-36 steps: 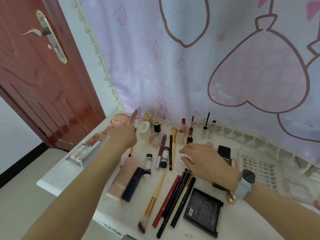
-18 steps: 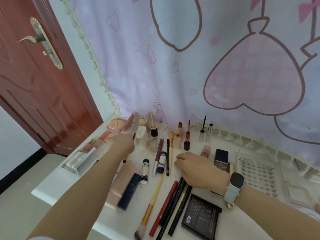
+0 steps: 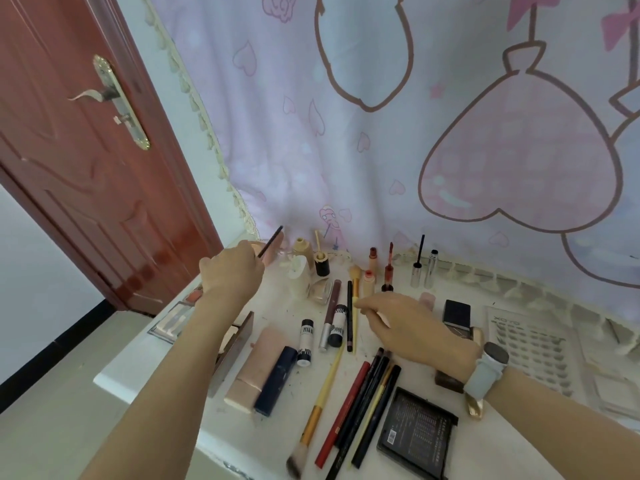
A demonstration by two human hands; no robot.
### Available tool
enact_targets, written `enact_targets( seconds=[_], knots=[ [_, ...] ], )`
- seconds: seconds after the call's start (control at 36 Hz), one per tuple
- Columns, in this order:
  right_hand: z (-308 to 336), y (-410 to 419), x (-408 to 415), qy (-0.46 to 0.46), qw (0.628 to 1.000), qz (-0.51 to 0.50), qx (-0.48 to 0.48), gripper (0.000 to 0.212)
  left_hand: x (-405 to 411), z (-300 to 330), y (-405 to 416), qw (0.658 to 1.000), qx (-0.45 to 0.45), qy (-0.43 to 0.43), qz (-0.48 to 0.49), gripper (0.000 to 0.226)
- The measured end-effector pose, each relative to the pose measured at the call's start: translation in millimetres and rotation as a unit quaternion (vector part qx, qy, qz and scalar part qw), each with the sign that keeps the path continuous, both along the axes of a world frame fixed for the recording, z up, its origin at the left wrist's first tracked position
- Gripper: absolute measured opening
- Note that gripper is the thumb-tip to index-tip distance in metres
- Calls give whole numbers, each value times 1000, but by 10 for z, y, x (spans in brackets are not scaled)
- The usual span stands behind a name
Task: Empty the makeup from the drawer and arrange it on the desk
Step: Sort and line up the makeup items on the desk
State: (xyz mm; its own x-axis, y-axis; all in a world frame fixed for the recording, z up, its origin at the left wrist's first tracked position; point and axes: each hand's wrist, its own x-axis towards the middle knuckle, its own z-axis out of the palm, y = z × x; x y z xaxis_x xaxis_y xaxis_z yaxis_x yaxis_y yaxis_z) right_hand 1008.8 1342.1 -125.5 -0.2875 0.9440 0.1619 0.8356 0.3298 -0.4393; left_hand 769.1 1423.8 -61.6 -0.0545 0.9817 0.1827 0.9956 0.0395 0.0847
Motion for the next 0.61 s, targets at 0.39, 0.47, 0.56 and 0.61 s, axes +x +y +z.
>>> enact_targets(
  seconds=[0.39, 0.47, 0.56, 0.61],
  knots=[
    [480, -265, -116, 561, 822, 73, -61, 16, 278, -41, -840, 883, 85, -285, -363, 7],
    [438, -381, -106, 487, 870, 70, -21, 19, 291, -190, -970, 890, 84, -267, -360, 9],
    [378, -487, -92, 420, 907, 29, 20, 32, 258, -351, -1066, 912, 88, -235, -326, 16],
    [343, -573, -88, 392, 920, 28, 18, 31, 189, -430, -1138, 920, 103, -251, -282, 19]
  ],
)
